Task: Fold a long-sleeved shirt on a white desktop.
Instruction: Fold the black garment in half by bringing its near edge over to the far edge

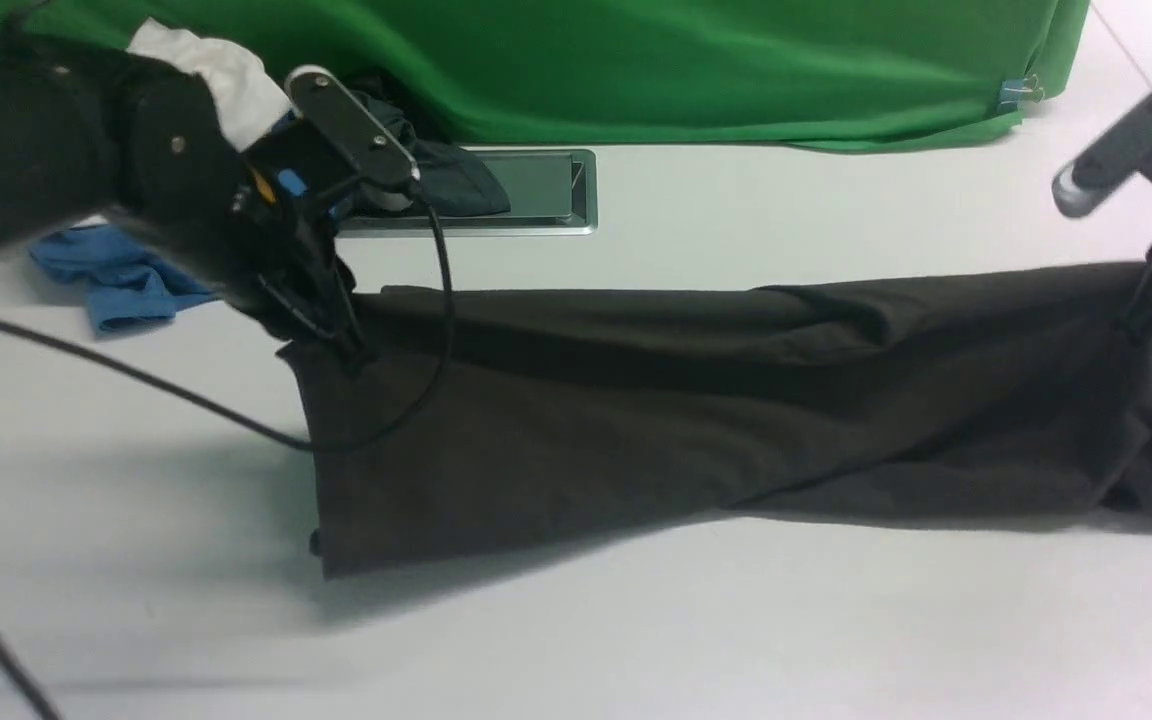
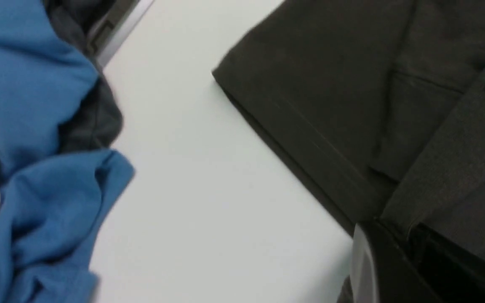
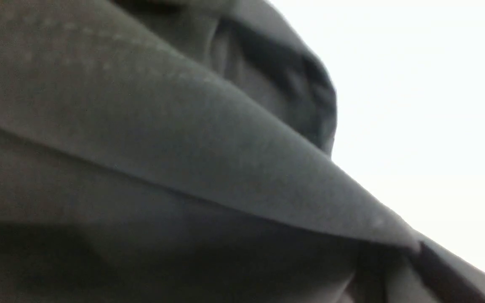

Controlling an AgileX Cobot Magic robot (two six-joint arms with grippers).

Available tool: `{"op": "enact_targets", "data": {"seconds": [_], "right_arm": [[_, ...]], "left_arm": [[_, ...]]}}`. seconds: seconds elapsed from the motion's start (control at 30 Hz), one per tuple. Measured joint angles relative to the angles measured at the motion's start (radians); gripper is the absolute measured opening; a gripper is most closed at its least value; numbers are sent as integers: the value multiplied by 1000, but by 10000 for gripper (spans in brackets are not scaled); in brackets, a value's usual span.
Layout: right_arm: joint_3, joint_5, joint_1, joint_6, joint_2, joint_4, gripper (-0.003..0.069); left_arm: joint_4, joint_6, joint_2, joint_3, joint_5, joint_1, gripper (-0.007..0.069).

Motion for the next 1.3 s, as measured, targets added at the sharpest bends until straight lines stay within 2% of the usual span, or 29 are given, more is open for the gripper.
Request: {"op": "enact_targets", "data": {"seconds": [0.27, 0.53, 0.57, 0.6, 0.63, 0.67, 0.77, 0.83, 0.87, 0.93, 1.0, 1.07, 1.1, 1.13, 1.17, 1.2, 1.23, 1.3], "right_arm": [[-109, 4, 0, -55, 128, 0, 40], [-175, -13, -10, -49, 242, 1, 57], [-176, -26, -10, -46, 251, 1, 99], [-176, -27, -10, -46, 252, 1, 106], [-177, -35, -10, -42, 255, -3, 175], [-181, -37, -11, -34, 256, -4, 211], [-220, -36, -14, 31, 257, -8, 422], [-237, -29, -14, 61, 257, -10, 458], [-266, 0, -14, 110, 251, -9, 482], [-282, 34, -9, 136, 234, 13, 470], [-290, 80, -3, 141, 204, 64, 419], [-293, 128, 10, 113, 170, 138, 335], [-296, 161, 23, 71, 148, 217, 255], [-296, 171, 25, 64, 143, 242, 232], [-297, 186, 35, 33, 136, 280, 197], [-298, 234, 54, -32, 127, 387, 110], [-298, 255, 62, -53, 126, 432, 78], [-285, 284, 92, -108, 128, 524, 37]], "left_arm": [[26, 4, 134, -136, -7, 16, 27], [42, 4, 231, -196, -56, 28, 27], [49, 4, 244, -196, -84, 28, 28], [50, 4, 244, -196, -87, 28, 29], [53, 4, 253, -196, -119, 29, 33], [55, 4, 258, -196, -138, 30, 40], [60, 4, 260, -196, -225, 30, 100], [62, 4, 260, -196, -258, 30, 133], [79, 4, 260, -196, -316, 32, 183], [95, 4, 260, -196, -360, 33, 237], [107, 4, 260, -196, -391, 35, 295], [106, -9, 258, -196, -397, 35, 341], [87, -31, 254, -196, -381, 35, 353], [83, -41, 251, -196, -377, 35, 353], [62, -55, 246, -196, -360, 34, 348], [7, -95, 222, -196, -318, 30, 308], [-27, -103, 212, -196, -294, 30, 274], [-117, -110, 176, -197, -225, 26, 154]]}}
